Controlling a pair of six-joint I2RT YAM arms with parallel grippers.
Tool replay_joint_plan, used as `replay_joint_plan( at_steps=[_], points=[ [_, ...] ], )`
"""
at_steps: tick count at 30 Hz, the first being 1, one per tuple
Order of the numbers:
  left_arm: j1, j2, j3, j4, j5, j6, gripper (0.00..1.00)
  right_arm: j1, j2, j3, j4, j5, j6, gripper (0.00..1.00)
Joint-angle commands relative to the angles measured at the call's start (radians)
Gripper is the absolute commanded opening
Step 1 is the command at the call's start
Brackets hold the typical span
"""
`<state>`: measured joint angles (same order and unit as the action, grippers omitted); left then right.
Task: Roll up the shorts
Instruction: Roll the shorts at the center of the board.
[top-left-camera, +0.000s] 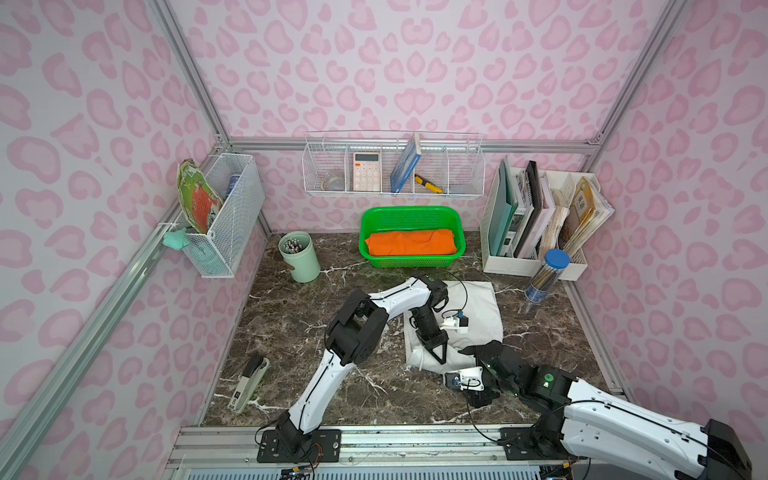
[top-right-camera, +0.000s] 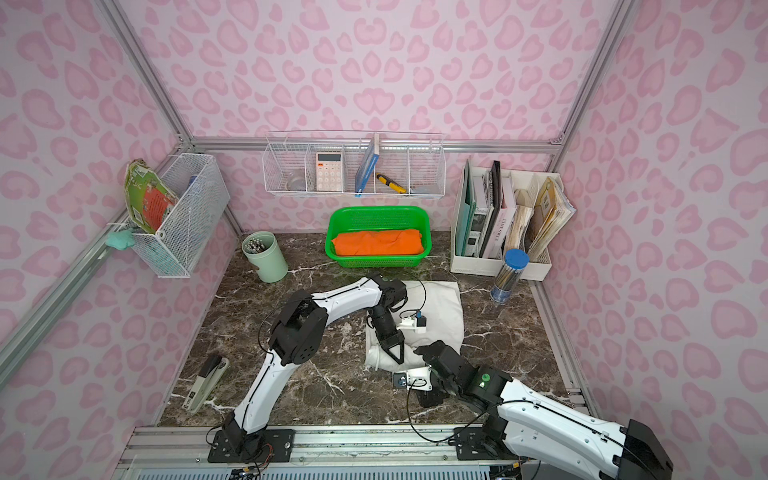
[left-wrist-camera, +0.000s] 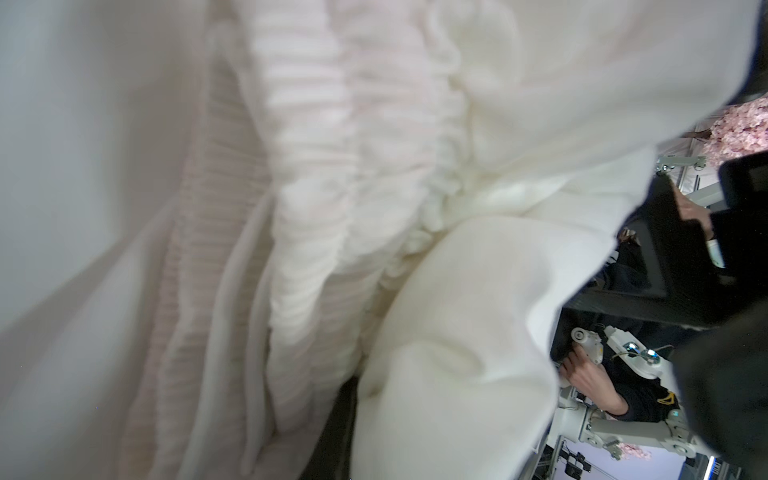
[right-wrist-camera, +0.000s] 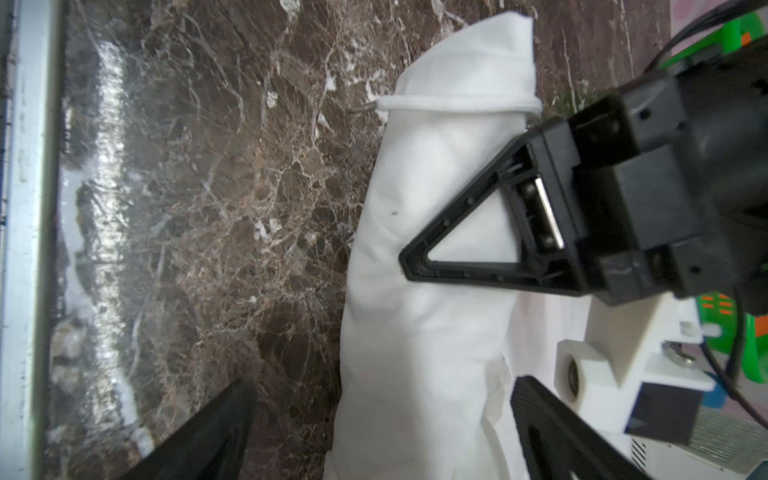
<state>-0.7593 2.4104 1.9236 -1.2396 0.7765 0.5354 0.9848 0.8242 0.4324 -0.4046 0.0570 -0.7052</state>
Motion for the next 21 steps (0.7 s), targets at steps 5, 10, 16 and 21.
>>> replay_joint_plan(
  at_steps=[5, 10, 16, 21],
  points=[
    [0.011, 0.067, 0.041, -0.010, -0.058, 0.008, 0.18, 0.003, 0.027, -0.055, 0.062, 0.057, 0.036, 0.98],
    [0.021, 0.073, 0.038, -0.010, -0.056, 0.005, 0.20, -0.042, 0.054, -0.090, 0.096, 0.045, 0.026, 0.95],
    [0.025, 0.072, 0.040, -0.012, -0.057, 0.005, 0.22, -0.137, 0.094, -0.106, 0.161, 0.020, -0.034, 0.87],
    [0.025, 0.070, 0.040, -0.013, -0.060, 0.005, 0.25, -0.184, 0.173, -0.102, 0.183, -0.004, -0.076, 0.76]
  ],
)
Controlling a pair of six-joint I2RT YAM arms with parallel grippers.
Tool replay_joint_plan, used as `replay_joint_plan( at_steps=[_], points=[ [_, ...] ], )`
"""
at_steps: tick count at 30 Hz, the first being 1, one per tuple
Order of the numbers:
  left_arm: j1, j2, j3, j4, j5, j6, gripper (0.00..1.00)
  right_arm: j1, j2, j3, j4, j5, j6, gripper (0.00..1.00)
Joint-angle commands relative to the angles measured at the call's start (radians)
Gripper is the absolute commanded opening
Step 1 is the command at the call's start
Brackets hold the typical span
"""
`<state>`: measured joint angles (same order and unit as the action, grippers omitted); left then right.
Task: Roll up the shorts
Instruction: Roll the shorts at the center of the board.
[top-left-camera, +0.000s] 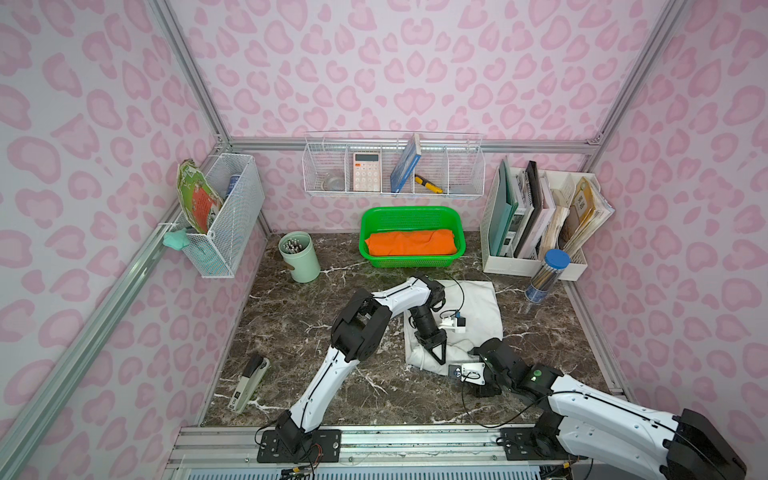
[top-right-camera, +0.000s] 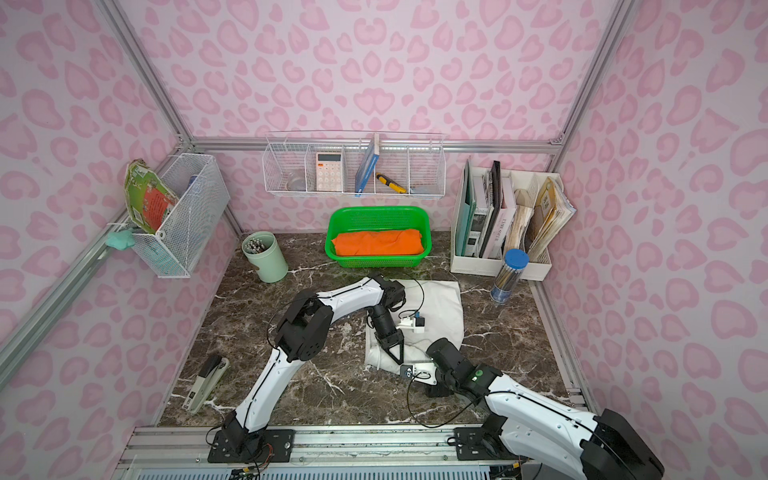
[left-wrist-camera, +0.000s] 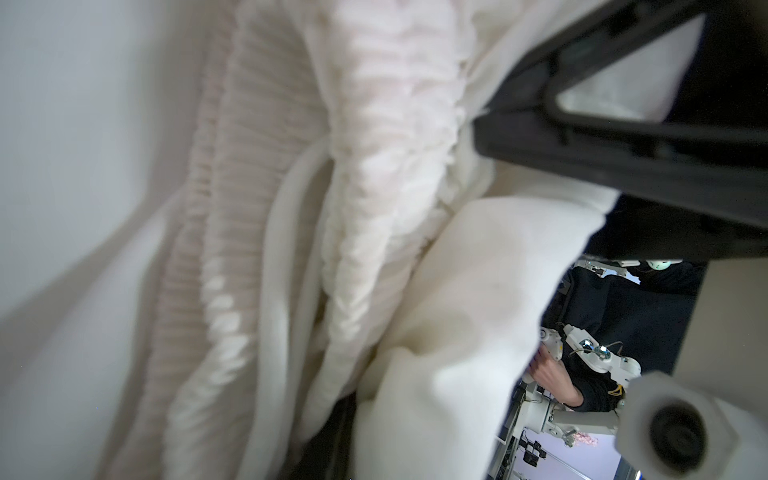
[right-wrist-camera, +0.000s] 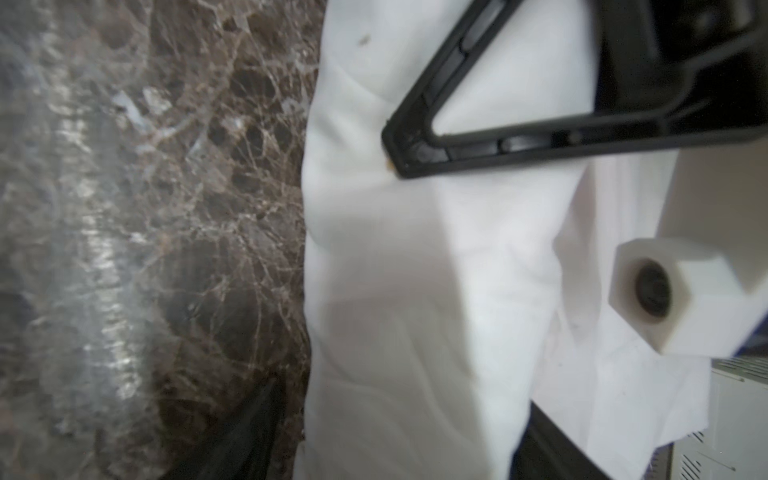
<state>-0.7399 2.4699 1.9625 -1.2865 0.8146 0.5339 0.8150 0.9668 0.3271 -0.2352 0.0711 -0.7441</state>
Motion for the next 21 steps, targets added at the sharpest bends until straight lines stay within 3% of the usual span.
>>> replay_joint_plan(
  at_steps=[1, 4, 13, 15, 19, 20, 21],
  points=[
    [0.006, 0.010, 0.003, 0.036, -0.096, 0.006, 0.26, -0.019, 0.046, 0.010, 0.018, -0.030, -0.038, 0.73],
    [0.007, 0.011, 0.005, 0.035, -0.095, 0.005, 0.26, -0.022, 0.084, 0.020, 0.029, -0.044, -0.031, 0.64],
    [0.016, -0.017, -0.016, 0.052, -0.073, 0.004, 0.39, -0.035, 0.186, 0.038, 0.023, -0.057, -0.031, 0.10],
    [0.022, -0.042, -0.043, 0.079, -0.076, -0.005, 0.46, -0.054, 0.195, 0.049, 0.009, -0.078, -0.025, 0.00],
    [0.043, -0.151, -0.155, 0.195, -0.095, -0.041, 0.69, -0.116, 0.203, 0.086, -0.033, -0.158, -0.010, 0.00],
    [0.049, -0.182, -0.182, 0.222, -0.099, -0.051, 0.79, -0.129, 0.205, 0.092, -0.039, -0.171, -0.010, 0.00],
    [0.058, -0.216, -0.209, 0.250, -0.105, -0.063, 0.99, -0.140, 0.211, 0.102, -0.052, -0.188, -0.007, 0.00]
  ],
)
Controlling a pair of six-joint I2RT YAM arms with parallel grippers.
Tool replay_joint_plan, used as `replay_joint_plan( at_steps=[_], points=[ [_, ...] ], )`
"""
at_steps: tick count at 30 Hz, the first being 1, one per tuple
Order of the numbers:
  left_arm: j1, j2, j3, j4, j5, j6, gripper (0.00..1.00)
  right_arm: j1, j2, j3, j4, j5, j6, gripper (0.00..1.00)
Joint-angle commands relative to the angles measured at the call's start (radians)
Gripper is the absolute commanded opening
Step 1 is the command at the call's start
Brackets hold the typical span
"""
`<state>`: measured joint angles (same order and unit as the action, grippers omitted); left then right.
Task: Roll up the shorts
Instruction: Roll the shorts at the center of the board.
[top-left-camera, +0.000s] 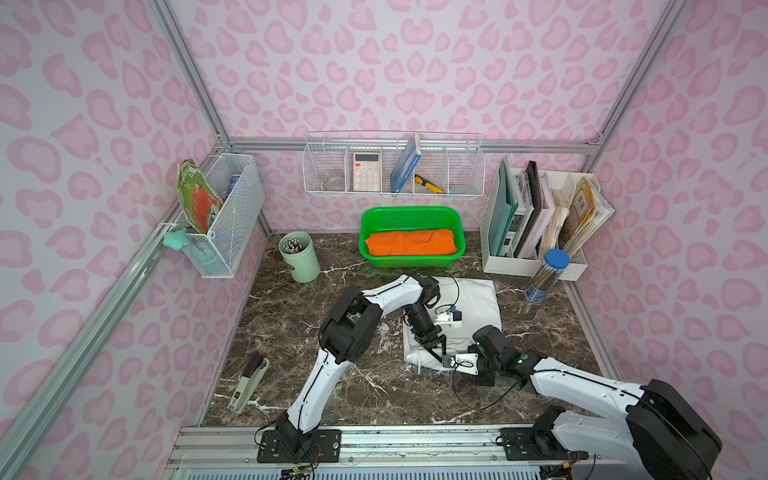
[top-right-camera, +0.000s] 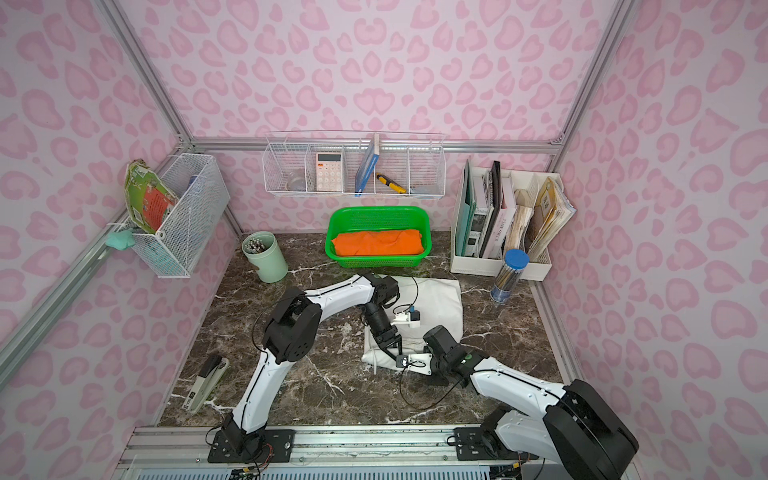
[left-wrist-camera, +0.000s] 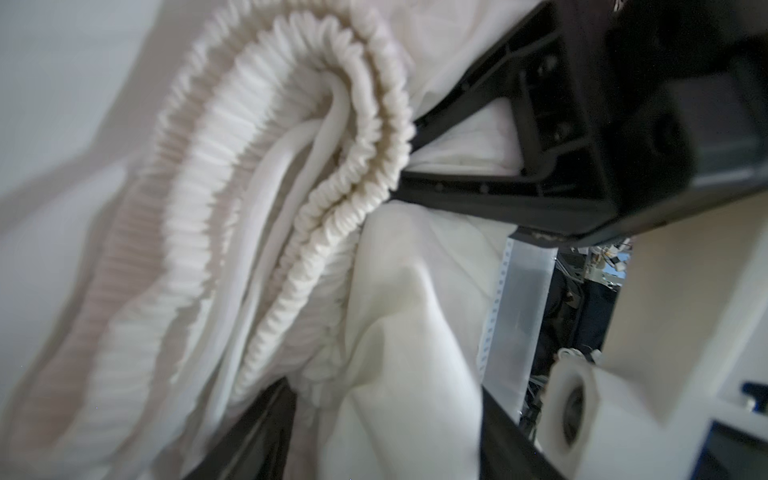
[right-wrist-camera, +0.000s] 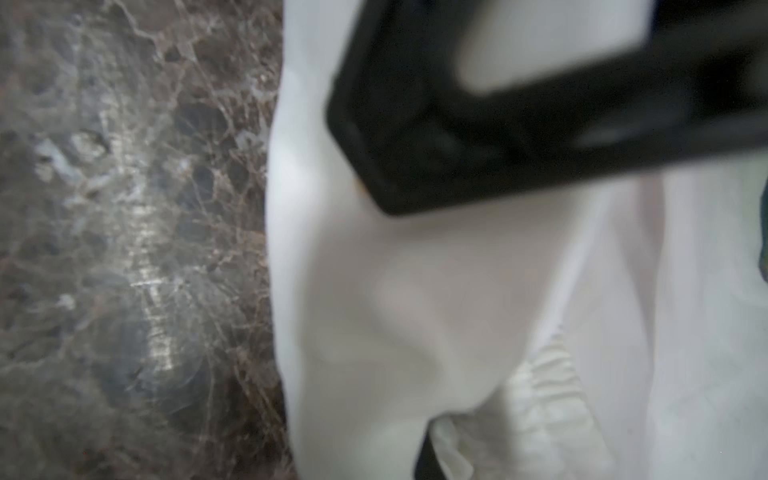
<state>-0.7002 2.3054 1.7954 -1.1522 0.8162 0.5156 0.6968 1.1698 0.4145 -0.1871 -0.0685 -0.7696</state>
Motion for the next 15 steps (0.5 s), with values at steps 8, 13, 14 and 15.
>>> replay_joint_plan(
  at_steps=[8, 13, 14, 15],
  points=[
    [0.081, -0.304, -0.231, 0.300, -0.156, -0.135, 0.99, -0.088, 0.079, 0.105, -0.182, -0.202, 0.035, 0.00],
    [0.149, -0.493, -0.410, 0.470, -0.226, -0.198, 0.99, -0.159, 0.107, 0.155, -0.231, -0.315, 0.052, 0.00],
    [0.158, -0.533, -0.438, 0.505, -0.244, -0.205, 0.99, -0.175, 0.110, 0.165, -0.243, -0.341, 0.053, 0.00],
    [0.164, -0.570, -0.464, 0.538, -0.263, -0.207, 0.99, -0.193, 0.117, 0.177, -0.254, -0.366, 0.054, 0.00]
  ],
)
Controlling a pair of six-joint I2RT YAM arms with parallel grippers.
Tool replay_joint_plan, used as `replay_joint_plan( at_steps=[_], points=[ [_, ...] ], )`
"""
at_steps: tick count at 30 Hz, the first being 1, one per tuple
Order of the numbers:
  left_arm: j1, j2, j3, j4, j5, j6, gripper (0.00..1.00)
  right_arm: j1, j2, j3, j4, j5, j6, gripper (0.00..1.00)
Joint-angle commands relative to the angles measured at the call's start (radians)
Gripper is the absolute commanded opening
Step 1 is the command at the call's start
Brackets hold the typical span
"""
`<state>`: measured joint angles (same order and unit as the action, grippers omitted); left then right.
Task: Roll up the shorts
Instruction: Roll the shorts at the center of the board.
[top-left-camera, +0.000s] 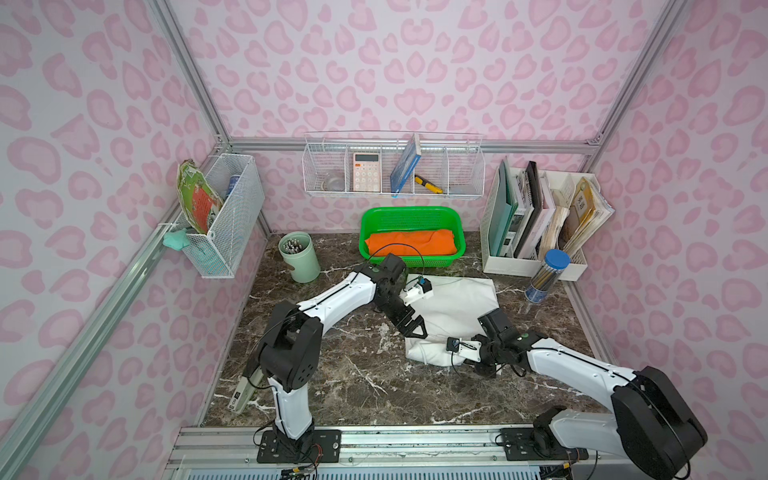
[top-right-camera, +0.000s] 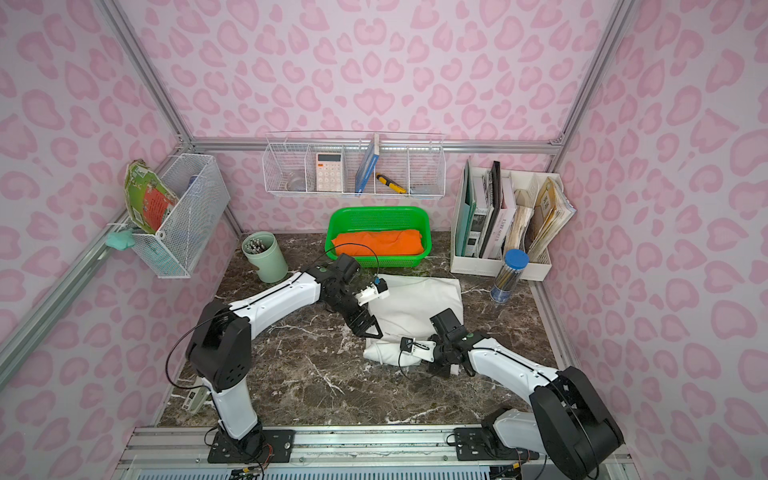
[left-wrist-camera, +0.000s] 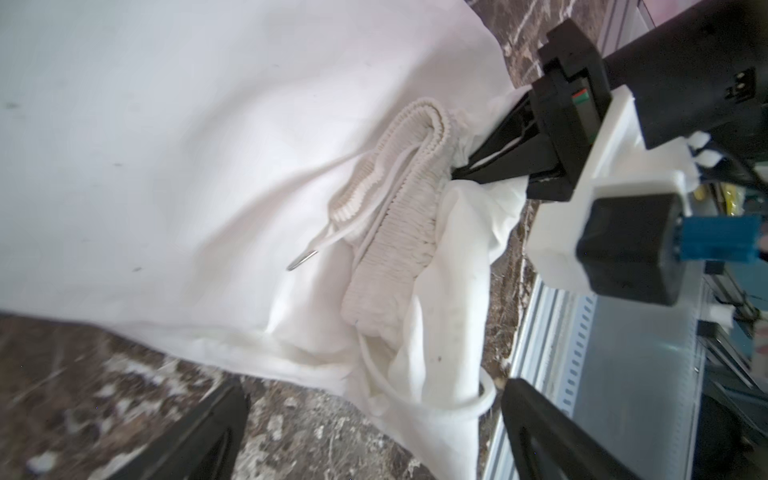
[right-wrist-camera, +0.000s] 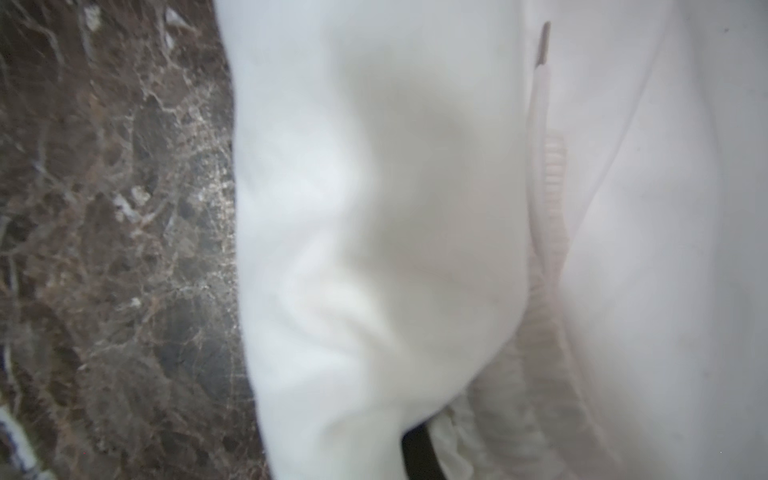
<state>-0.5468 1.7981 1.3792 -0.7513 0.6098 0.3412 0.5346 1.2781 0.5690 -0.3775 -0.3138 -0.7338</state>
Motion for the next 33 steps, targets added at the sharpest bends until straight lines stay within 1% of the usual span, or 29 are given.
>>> replay_joint_plan(
  at_steps=[1, 5, 8, 13, 17, 19, 24, 29, 33],
  points=[
    [0.014, -0.097, -0.069, 0.171, -0.083, -0.035, 0.99, -0.041, 0.015, 0.032, -0.076, -0.139, 0.020, 0.00],
    [0.014, -0.192, -0.135, 0.292, -0.159, -0.033, 0.99, -0.086, 0.053, 0.073, -0.112, -0.198, 0.027, 0.00],
    [-0.007, -0.247, -0.204, 0.383, -0.201, 0.037, 0.99, -0.116, 0.114, 0.118, -0.148, -0.250, 0.026, 0.00],
    [-0.116, -0.287, -0.297, 0.482, -0.374, 0.177, 0.99, -0.156, 0.210, 0.157, -0.151, -0.290, 0.044, 0.00],
    [-0.219, -0.298, -0.382, 0.601, -0.498, 0.231, 0.99, -0.203, 0.249, 0.171, -0.151, -0.350, 0.044, 0.00],
    [-0.285, -0.289, -0.435, 0.681, -0.576, 0.292, 0.99, -0.219, 0.267, 0.188, -0.160, -0.369, 0.030, 0.00],
    [-0.384, -0.237, -0.501, 0.839, -0.702, 0.382, 0.99, -0.228, 0.357, 0.260, -0.207, -0.380, 0.036, 0.00],
    [-0.434, -0.170, -0.533, 0.983, -0.765, 0.454, 0.99, -0.234, 0.468, 0.343, -0.261, -0.383, 0.060, 0.00],
    [-0.454, -0.086, -0.546, 1.106, -0.827, 0.513, 0.99, -0.235, 0.483, 0.350, -0.262, -0.394, 0.056, 0.00]
  ],
)
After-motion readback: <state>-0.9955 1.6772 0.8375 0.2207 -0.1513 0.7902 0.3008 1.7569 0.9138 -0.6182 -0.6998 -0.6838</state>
